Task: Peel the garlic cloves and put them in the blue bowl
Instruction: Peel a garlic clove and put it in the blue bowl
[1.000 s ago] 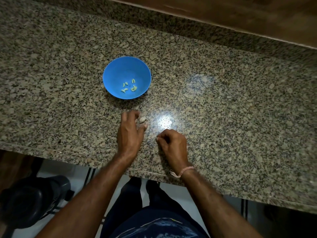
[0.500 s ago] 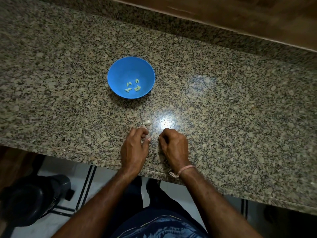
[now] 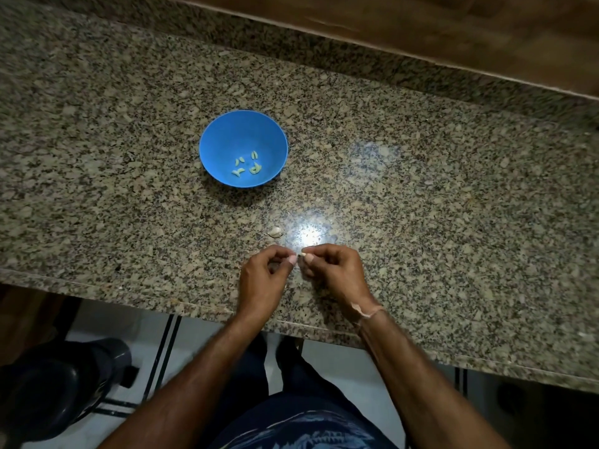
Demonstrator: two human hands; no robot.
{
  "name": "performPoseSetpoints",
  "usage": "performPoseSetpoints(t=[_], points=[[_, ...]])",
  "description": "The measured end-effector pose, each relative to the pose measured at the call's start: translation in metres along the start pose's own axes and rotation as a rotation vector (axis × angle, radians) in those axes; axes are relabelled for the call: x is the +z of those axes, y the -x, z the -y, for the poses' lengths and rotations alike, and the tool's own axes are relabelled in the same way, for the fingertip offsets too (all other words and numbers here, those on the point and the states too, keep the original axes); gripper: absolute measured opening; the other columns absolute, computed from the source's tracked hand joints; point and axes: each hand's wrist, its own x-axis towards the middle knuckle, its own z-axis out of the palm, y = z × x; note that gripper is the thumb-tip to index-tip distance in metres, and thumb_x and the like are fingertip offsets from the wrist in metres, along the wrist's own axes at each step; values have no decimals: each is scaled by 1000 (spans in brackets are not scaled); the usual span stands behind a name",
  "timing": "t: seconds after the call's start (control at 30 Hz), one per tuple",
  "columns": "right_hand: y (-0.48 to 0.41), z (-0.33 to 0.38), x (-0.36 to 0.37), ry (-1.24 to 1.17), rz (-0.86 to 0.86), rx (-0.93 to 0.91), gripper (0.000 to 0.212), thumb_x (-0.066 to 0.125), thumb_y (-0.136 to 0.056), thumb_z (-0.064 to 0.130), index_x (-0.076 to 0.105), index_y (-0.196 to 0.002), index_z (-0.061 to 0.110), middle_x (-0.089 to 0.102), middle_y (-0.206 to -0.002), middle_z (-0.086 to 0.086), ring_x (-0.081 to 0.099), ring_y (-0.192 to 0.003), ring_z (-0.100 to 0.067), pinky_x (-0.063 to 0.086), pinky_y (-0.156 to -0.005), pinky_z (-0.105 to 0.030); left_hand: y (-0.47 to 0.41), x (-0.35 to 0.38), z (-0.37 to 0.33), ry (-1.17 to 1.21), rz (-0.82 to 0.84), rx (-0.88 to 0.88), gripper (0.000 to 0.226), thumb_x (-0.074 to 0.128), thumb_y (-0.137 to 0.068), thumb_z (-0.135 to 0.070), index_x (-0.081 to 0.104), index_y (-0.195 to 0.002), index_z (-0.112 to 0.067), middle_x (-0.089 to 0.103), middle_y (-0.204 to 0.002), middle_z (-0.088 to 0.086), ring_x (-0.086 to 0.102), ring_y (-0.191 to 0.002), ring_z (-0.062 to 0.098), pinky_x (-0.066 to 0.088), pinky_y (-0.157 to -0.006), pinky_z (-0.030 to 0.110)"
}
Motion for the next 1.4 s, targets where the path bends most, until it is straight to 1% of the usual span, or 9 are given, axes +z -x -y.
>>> performPoseSetpoints(t=[0.33,0.5,0.57,0.77,0.87,1.0,1.2,1.3,1.4], points=[[14,4,-3,-253,103,145,18,71,-94,3,72,-110,-4,76,-103,-21,72,-84,-22,63,-79,-28,2,-4,-14,142,33,-59,1,75,-94,-24,76,-94,-24,77,-89,-6,73,-88,12,63,-84,43],[12,2,3,52,75,43,30,67,-100,27,68,-91,-2,68,-74,-8,62,-63,-16,54,-61,-30,5,0,-23,-49,-49,-44,6,76,-93,-33,74,-93,-27,74,-86,-12,71,-84,7,62,-78,41],[12,2,6,215,22,-73,23,67,-100,24,67,-84,8,65,-72,0,57,-59,-3,48,-59,-18,6,1,-25,-78,-43,-53,10,76,-93,-36,75,-93,-26,74,-85,-10,71,-84,8,62,-78,40],[5,-5,3,707,-88,-505,24,63,-101,16,54,-79,19,51,-73,9,46,-67,-5,31,-60,-13,2,5,-30,303,102,-383,13,72,-97,-21,79,-91,-12,78,-85,2,72,-86,17,58,-96,43],[5,2,2,420,22,-248,24,63,-102,18,59,-78,19,57,-69,9,48,-59,-1,38,-57,-13,6,7,-31,-9,-33,-162,10,71,-97,-27,75,-94,-18,75,-87,-6,70,-85,13,57,-75,32],[10,12,-1,-201,228,297,20,54,-105,13,63,-88,7,59,-66,3,50,-56,-9,42,-53,-22,9,4,-35,-491,-113,174,5,67,-98,-26,65,-94,-23,60,-88,-14,54,-78,11,31,-59,22],[12,2,11,710,14,-387,35,48,-110,21,45,-75,23,42,-67,11,37,-56,0,35,-56,-11,5,10,-32,-540,21,174,12,43,-108,-24,51,-105,-16,49,-96,-3,44,-70,12,26,-56,29],[9,-6,9,752,-17,-447,32,47,-110,23,44,-78,22,40,-69,11,35,-60,0,32,-58,-12,5,12,-30,-499,119,208,13,38,-110,-22,45,-102,-15,46,-92,1,42,-69,14,26,-55,31],[8,2,6,433,51,-189,36,47,-110,21,47,-74,21,47,-69,7,38,-57,-4,35,-55,-12,4,13,-28,-446,152,265,12,37,-110,-20,41,-100,-17,44,-90,0,40,-67,14,29,-58,32]])
